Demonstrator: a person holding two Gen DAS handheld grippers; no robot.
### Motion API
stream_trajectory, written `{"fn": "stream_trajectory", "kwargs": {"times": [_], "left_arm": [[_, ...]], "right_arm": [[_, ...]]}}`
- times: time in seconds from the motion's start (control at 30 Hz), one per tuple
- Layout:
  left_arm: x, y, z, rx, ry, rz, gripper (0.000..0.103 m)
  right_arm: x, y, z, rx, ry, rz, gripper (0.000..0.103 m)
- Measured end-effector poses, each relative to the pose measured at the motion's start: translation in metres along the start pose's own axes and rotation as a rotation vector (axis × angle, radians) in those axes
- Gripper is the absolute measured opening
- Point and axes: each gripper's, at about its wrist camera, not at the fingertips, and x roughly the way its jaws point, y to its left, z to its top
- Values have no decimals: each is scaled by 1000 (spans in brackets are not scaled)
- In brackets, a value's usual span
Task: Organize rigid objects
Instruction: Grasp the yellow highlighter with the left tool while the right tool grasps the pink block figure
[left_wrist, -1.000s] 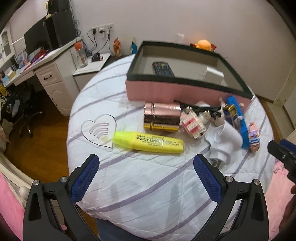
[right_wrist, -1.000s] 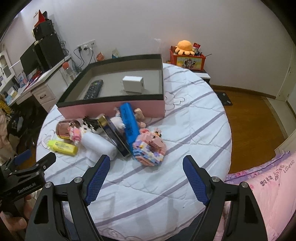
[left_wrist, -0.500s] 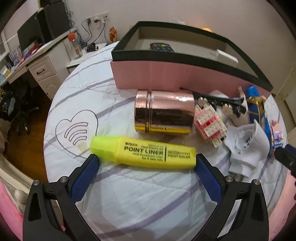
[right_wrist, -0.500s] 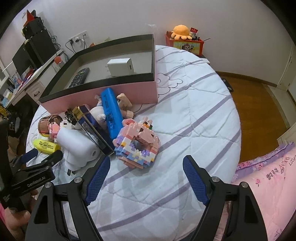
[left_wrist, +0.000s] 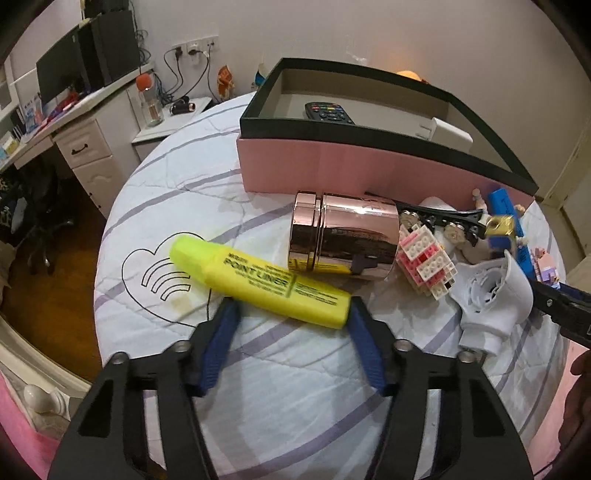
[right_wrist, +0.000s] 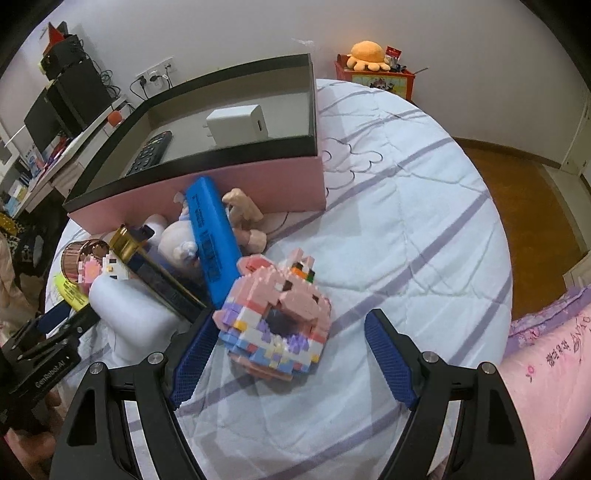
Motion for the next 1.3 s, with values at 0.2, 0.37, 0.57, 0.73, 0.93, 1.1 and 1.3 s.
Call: {"fn": "stream_trajectory", "kwargs": {"times": [0.2, 0.37, 0.57, 0.73, 0.93, 1.1, 1.3], "left_arm": [[3, -1, 5, 23, 2, 23, 74], [10, -1, 10, 18, 9, 24, 91], [9, 10, 12, -16, -19, -9, 60], [8, 28, 14, -47, -26, -38, 36], [8, 32, 12, -42, -38, -36, 27], [8, 30, 14, -28, -36, -17, 28], [16, 37, 27, -69, -71, 55, 64]], "right_arm": [[-1, -5, 0, 10, 0, 46, 73], [-2, -15, 2, 41, 1, 83, 72], [0, -11, 4, 20, 1, 108, 59], [1, -10, 5, 17, 1, 115, 58], [-2, -11, 4, 21, 0, 126, 58], [-5, -12, 2, 26, -1, 128, 58], [-6, -12, 1, 29, 1, 120, 58]]}}
